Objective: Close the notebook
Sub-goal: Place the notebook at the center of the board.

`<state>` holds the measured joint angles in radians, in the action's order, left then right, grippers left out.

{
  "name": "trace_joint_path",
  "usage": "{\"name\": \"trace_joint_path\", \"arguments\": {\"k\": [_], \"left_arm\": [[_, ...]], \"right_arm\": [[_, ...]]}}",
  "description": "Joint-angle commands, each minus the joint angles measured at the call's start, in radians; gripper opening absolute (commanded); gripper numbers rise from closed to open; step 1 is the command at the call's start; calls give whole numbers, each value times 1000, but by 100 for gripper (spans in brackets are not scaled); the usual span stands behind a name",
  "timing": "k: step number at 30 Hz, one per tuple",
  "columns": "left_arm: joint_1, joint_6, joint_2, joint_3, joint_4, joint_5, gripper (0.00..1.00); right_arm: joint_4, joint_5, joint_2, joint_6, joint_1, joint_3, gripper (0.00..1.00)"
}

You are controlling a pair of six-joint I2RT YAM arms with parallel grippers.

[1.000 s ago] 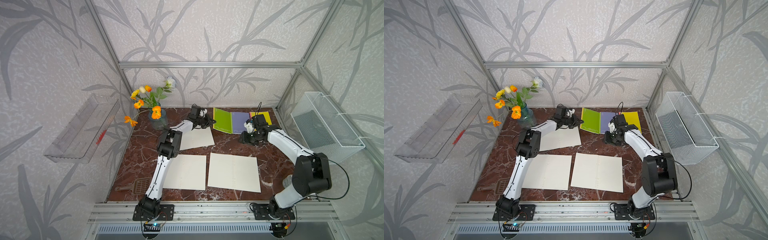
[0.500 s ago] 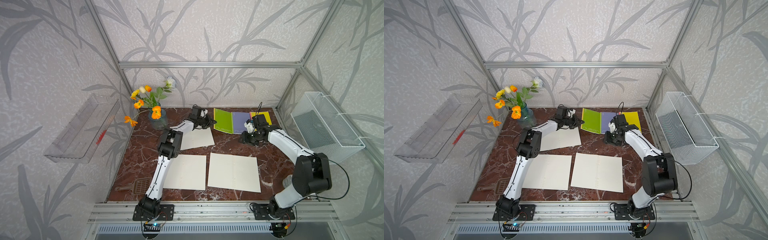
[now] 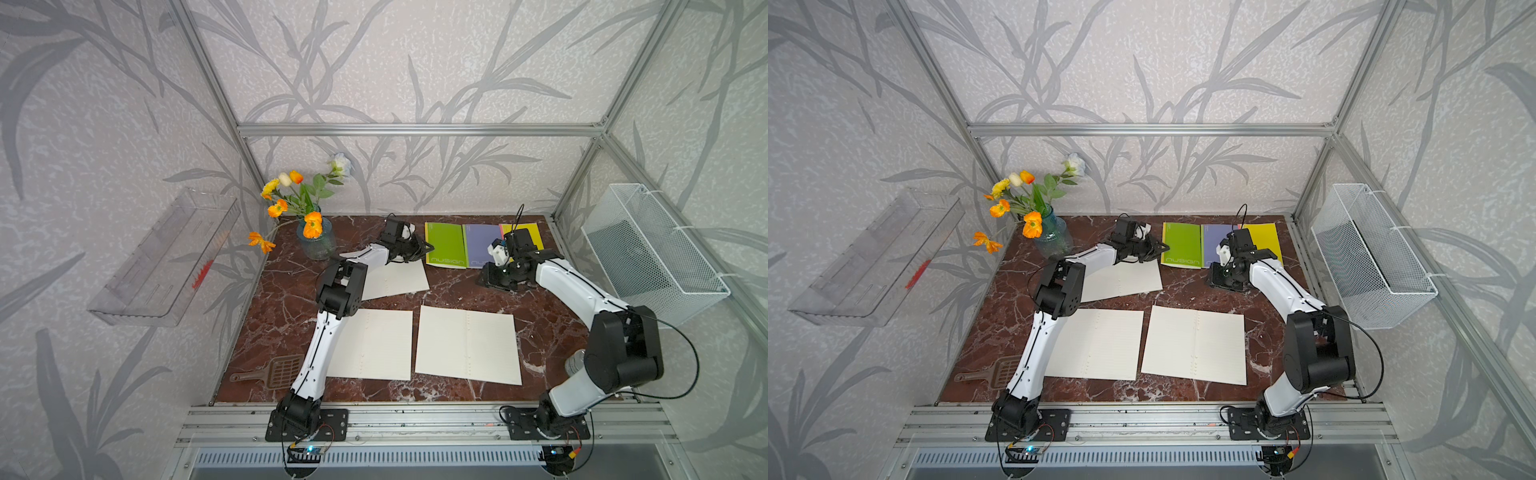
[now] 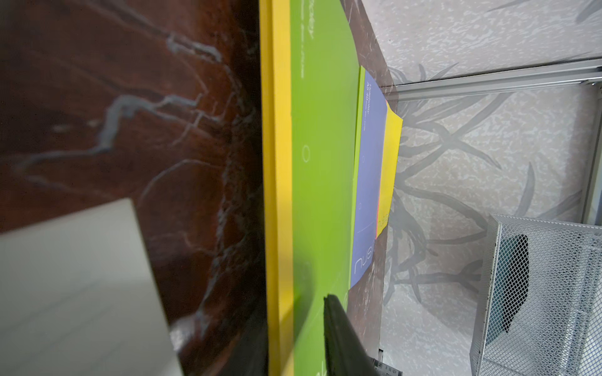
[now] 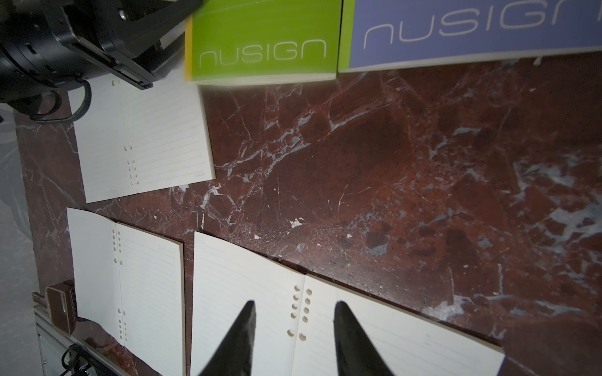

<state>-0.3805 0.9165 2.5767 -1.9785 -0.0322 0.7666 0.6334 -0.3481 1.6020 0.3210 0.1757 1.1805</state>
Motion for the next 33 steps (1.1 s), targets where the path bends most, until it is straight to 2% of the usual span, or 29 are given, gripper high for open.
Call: {"name": "trace_joint_path", "arguments": {"k": [1,7,19,25,33], "left_arm": [[1,-37,-47,-2,12,-16,29],[12,-97,-84,-2,84,-39,31],[19,-274,-220,41,269,-158,37],[19,-291,-315,174,257,-209,38],[29,-291,-486,457,179,-293,38]], "right_arm": [[-4,-10,-10,-5,-5,-6,41],[-8,-15,-8,-3,-5,-10,41],[-36,-37,-6,4,-5,-29,41],[-52,-49,14,1,6,-33,42],[-65,-48,69,1,69,17,43]]}}
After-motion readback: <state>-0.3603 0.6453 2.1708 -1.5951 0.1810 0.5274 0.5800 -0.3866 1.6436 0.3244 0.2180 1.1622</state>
